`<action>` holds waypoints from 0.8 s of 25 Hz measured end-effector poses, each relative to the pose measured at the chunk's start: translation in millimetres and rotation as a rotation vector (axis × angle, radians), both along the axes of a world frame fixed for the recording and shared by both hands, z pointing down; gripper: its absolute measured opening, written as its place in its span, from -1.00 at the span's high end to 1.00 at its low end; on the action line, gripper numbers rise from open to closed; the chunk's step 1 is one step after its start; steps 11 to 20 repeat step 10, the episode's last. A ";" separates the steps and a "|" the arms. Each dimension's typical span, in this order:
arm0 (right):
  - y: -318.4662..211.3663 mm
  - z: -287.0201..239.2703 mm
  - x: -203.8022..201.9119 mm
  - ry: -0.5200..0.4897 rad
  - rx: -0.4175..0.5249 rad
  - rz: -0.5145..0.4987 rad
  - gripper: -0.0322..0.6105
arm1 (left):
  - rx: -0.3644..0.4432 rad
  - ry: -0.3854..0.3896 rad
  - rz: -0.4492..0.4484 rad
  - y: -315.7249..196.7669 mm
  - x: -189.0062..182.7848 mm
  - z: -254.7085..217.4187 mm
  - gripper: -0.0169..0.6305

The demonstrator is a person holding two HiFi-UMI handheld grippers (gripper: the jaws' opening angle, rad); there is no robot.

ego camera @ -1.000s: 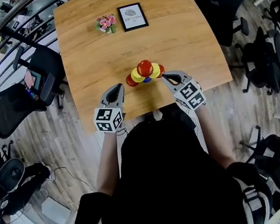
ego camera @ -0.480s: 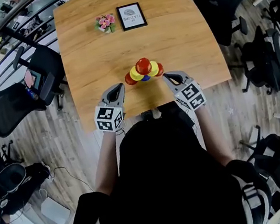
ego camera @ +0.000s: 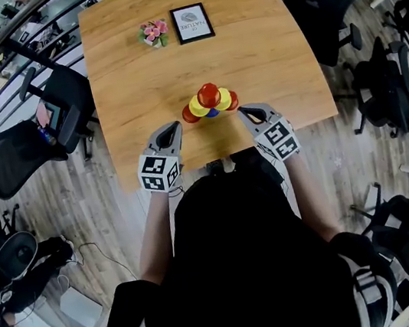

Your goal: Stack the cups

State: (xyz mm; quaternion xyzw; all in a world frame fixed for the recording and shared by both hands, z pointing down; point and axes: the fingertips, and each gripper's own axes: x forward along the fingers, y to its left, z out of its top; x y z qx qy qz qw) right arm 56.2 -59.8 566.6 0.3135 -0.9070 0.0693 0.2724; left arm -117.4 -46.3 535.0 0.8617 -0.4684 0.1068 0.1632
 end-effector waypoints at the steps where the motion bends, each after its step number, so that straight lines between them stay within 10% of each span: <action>1: 0.1 -0.5 -0.1 -0.001 0.001 -0.002 0.88 | -0.001 -0.003 0.000 0.0 0.1 0.0 0.88; 20: 2.9 -0.4 -4.1 0.014 0.020 -0.027 0.88 | -0.002 -0.003 0.003 0.5 3.5 1.2 0.88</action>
